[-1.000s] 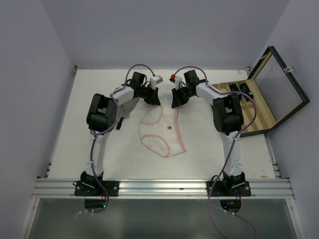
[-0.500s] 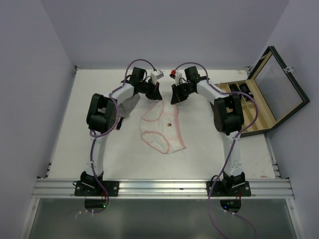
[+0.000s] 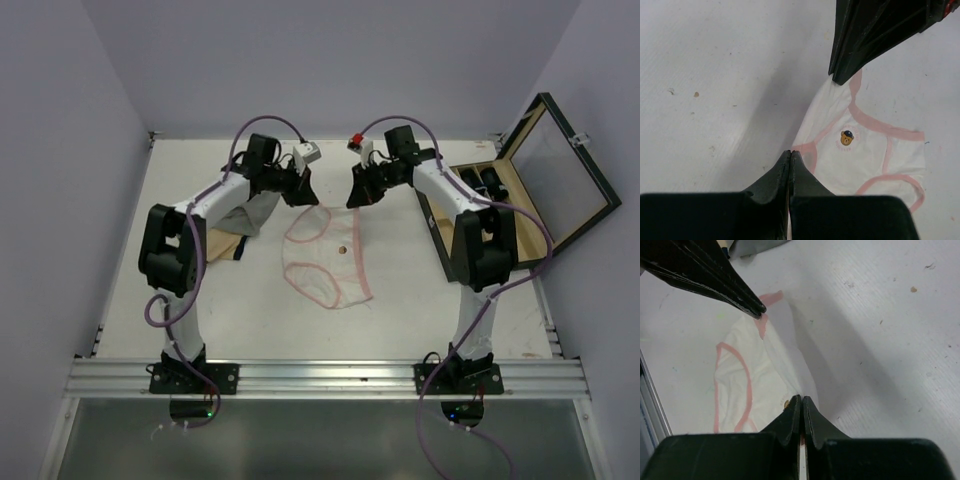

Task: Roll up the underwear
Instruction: Fold the underwear

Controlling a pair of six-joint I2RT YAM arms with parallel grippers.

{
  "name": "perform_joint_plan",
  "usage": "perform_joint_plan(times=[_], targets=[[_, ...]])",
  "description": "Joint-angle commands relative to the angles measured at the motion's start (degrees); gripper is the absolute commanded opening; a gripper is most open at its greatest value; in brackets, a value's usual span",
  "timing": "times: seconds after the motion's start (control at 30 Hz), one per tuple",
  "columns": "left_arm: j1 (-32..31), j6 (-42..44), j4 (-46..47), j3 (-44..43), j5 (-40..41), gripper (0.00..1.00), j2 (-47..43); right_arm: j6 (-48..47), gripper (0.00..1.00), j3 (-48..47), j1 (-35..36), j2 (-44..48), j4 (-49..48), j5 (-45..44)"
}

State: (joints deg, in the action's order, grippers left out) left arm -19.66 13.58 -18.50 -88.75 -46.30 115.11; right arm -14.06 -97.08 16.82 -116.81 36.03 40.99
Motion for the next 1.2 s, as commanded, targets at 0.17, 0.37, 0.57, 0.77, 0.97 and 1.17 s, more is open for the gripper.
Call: perform_joint_plan(times=[0.17,0.37,0.57,0.77,0.97,1.17], targets=[[-2.04,3.29,-1.62,8.15,-4.14,0.00,-8.75,-6.50,0.00,7.16,1.29,7.29,5.89,6.03],[-4.94,3.03,-1.63,16.22,-3.88,0.00,-16.22,-10.01,0.00,13.48,1.81,12.04,8.35,7.17],[-8.54,1.80,-1.01,22.90,-2.31,0.00,-20.62,-13.35,0.00,17.00,2.25,14.77,11.08,7.35],[-11.53,1.36,-1.18,26.43,-0.98,0.00,-22.65,-15.46,0.00,21.74,3.48,16.79,12.48,7.79],[-12.68,2.06,-2.68,28.71,-0.54,0.00,-23.79,-17.05,0.00,27.19,4.54,19.86,12.57,7.09],[-14.96,2.41,-3.21,31.61,-0.54,0.00,-23.70,-18.10,0.00,31.15,6.03,20.92,12.22,6.21]])
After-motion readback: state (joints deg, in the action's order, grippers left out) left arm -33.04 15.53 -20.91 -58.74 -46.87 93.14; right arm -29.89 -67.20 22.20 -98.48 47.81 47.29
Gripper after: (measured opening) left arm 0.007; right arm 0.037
